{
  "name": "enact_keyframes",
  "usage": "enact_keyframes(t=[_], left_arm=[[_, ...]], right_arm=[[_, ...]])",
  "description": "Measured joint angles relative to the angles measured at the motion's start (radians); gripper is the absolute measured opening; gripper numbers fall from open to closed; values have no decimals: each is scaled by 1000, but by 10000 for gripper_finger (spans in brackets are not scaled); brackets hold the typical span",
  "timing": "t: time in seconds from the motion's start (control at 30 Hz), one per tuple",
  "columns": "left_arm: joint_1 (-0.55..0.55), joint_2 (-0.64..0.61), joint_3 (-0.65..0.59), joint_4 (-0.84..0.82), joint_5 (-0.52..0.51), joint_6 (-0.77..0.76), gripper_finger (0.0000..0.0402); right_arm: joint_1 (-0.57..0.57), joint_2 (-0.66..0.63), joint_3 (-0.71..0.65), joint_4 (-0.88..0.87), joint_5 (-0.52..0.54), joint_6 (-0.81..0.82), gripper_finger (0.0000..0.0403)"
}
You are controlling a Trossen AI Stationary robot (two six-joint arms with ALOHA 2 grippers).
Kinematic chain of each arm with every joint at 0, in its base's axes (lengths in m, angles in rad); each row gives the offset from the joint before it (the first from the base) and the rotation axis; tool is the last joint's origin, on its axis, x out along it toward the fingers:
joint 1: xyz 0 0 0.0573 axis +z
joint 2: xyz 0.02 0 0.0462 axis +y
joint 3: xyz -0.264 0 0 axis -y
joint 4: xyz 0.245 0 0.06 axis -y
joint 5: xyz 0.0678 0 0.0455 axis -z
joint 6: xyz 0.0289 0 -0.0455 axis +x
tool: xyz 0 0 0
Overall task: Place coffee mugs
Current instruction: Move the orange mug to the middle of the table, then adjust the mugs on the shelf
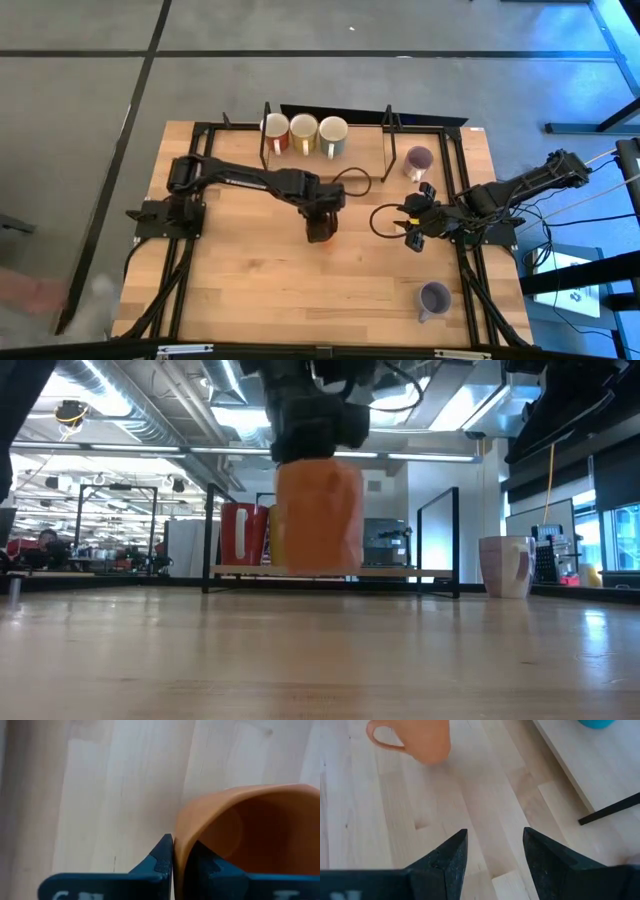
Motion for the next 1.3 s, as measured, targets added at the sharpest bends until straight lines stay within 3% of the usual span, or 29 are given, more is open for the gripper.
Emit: enact_keyframes(t=[0.63,0.9,1.03,1.3], left_arm=[[-1,78,2,26,13,19,26],[1,71,3,39,5,19,90],[0,65,61,-69,13,20,107],[11,12,230,-249,-226,85,108]], right_arm=[[0,0,0,-31,10,6,179],[0,0,0,-35,9,7,179],[0,0,0,-39,8,7,179],[0,0,0,-47,9,2,179]])
